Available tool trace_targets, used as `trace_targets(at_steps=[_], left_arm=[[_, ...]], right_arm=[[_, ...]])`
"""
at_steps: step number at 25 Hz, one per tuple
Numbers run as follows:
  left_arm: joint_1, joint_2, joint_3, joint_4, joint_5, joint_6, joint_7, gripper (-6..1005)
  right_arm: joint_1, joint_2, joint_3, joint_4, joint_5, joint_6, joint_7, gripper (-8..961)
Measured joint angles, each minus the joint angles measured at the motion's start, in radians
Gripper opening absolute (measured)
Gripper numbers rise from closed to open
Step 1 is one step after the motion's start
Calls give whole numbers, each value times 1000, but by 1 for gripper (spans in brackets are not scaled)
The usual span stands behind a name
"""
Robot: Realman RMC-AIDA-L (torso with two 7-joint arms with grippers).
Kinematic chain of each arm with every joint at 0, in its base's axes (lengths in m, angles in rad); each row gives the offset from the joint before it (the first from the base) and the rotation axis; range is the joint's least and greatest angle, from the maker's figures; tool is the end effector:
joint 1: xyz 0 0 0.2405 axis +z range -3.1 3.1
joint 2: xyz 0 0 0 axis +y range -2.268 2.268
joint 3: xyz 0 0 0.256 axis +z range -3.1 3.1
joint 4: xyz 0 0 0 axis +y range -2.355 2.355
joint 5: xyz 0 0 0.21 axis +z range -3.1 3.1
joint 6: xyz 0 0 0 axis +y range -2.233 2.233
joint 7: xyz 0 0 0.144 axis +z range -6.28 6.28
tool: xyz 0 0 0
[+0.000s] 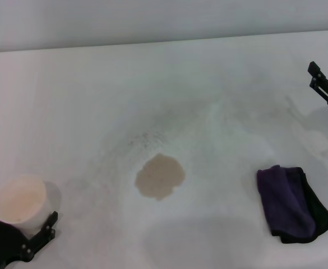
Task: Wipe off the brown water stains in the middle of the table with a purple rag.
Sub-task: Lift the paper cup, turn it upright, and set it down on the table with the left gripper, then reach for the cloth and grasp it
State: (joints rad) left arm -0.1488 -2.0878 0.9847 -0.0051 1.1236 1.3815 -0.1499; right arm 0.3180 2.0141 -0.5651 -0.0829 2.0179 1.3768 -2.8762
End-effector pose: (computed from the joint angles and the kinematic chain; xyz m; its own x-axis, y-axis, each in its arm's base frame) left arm -0.3706 0.1774 -0.0669 0.8521 0.1154 0.5105 0.4806 -0.5589 -0.6758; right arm 0.3714 0.2810 0.0311 0.8165 0.0866 -0.5709 -0.5361 -0.2536 -0.8052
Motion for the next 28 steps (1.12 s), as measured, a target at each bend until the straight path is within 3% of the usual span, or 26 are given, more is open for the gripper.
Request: trace_targets(at_steps=[6,17,22,28], left_arm=[[14,-1,-1,-5,-7,10,19,896],[119,-1,4,-13,-61,122,56,891],[136,-1,2,-24,-73,130,56,891],[147,3,4,-53,-209,140,49,892]], right_arm=[[0,0,-2,0,-1,1,0,839],[3,0,9,-2,14,0,1,838],[0,0,42,2,38,-4,41,838],[-2,-6,66,-46,30,-60,370,837]])
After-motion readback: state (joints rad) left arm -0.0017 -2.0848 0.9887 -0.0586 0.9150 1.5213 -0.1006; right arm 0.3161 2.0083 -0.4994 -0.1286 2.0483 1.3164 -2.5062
